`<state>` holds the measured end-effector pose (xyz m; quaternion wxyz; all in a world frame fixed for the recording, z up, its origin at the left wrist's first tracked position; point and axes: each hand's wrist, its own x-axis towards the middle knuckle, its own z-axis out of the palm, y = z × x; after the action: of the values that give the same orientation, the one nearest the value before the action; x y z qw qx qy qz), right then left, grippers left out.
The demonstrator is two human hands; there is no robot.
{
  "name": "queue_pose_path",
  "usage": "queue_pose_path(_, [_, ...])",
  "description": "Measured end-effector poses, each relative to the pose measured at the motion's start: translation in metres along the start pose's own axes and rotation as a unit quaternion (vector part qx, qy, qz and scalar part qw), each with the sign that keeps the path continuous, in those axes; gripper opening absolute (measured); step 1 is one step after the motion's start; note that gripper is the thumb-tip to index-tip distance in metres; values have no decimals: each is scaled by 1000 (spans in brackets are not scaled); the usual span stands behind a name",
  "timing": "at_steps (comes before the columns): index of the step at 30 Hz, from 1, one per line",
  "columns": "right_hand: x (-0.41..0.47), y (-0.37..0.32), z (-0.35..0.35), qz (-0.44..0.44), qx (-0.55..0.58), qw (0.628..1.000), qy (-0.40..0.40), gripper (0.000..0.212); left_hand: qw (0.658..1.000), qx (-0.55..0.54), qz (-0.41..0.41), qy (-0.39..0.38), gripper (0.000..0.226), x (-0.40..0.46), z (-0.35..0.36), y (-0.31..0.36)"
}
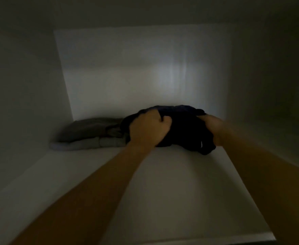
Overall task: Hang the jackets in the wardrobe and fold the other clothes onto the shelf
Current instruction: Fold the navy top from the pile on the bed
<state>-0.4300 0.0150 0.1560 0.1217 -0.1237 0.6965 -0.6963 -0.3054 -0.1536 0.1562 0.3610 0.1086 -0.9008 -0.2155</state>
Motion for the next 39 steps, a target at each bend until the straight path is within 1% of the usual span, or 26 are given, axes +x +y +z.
queue_pose_path(1, [4, 0, 5, -14, -20, 1000, 1, 28, 993, 83, 86, 19, 46, 8, -9, -12])
queue_pose_path(2, [8, -1, 11, -26, -39, 999, 1, 23, 980, 148, 127, -47, 64, 16, -16, -24])
queue_pose_path(3, [12, -2, 18, -33, -52, 998, -1, 22, 963, 192, 128, -141, 87, 24, -19, -38])
queue_pose_path(4, [18, -2, 23, -38, -63, 997, -5, 23, 944, 226, 107, -216, 101, 29, -17, -50])
queue_pose_path(5, [24, -1, 27, -43, -59, 997, -10, 24, 929, 249, 91, -258, 105, 32, -10, -60])
queue_pose_path(6, [29, 1, 28, -55, -57, 997, -11, 24, 922, 261, 96, -268, 105, 33, -1, -66])
queue_pose_path(8, [39, 4, 32, -64, -19, 998, -15, 19, 912, 297, 159, -234, 96, 34, 19, -68])
queue_pose_path(9, [46, 6, 33, -72, 12, 997, -16, 25, 905, 316, 191, -209, 91, 38, 26, -66])
queue_pose_path(10, [52, 10, 33, -100, 39, 994, -10, 36, 897, 338, 215, -188, 88, 43, 31, -66])
queue_pose_path(11, [57, 14, 36, -148, 32, 988, 7, 45, 885, 366, 233, -166, 86, 48, 34, -67])
queue_pose_path(12, [62, 16, 39, -209, -8, 978, 27, 48, 874, 396, 241, -149, 85, 53, 36, -68])
queue_pose_path(13, [67, 18, 43, -270, -54, 961, 36, 47, 866, 417, 232, -147, 86, 58, 38, -69])
queue_pose_path(14, [72, 22, 47, -316, -121, 940, 35, 45, 869, 417, 206, -165, 87, 61, 40, -71])
queue_pose_path(15, [80, 28, 50, -345, -196, 917, 30, 44, 880, 397, 168, -200, 89, 64, 42, -74])
queue_pose_path(16, [87, 33, 49, -352, -268, 897, 25, 45, 892, 361, 132, -238, 90, 66, 45, -76])
queue_pose_path(17, [94, 39, 46, -342, -323, 882, 27, 46, 901, 324, 109, -265, 91, 67, 48, -79])
queue_pose_path(18, [98, 44, 41, -323, -360, 874, 34, 46, 908, 297, 102, -275, 90, 66, 51, -81])
queue_pose_path(20, [104, 54, 32, -307, -402, 861, 54, 45, 916, 279, 114, -263, 87, 63, 58, -83])
queue_pose_path(25, [108, 68, 32, -323, -450, 827, 93, 44, 926, 273, 134, -224, 78, 59, 72, -94])
queue_pose_path(28, [102, 64, 30, -267, -481, 832, 76, 47, 925, 279, 125, -224, 76, 57, 73, -91])
queue_pose_path(31, [86, 59, 26, -208, -498, 841, 47, 55, 915, 312, 107, -232, 74, 51, 70, -78])
queue_pose_path(33, [66, 55, 20, -189, -517, 834, 39, 63, 906, 333, 106, -238, 74, 46, 62, -67])
queue_pose_path(34, [55, 53, 16, -193, -528, 826, 39, 64, 908, 333, 117, -227, 74, 43, 56, -60])
queue_pose_path(36, [28, 47, 6, -217, -538, 814, 44, 63, 920, 307, 173, -171, 71, 33, 42, -46])
queue_pose_path(38, [-3, 42, -6, -234, -531, 812, 56, 56, 928, 266, 241, -101, 62, 20, 31, -32])
queue_pose_path(39, [-19, 41, -13, -238, -527, 813, 64, 54, 932, 244, 258, -77, 59, 12, 28, -25])
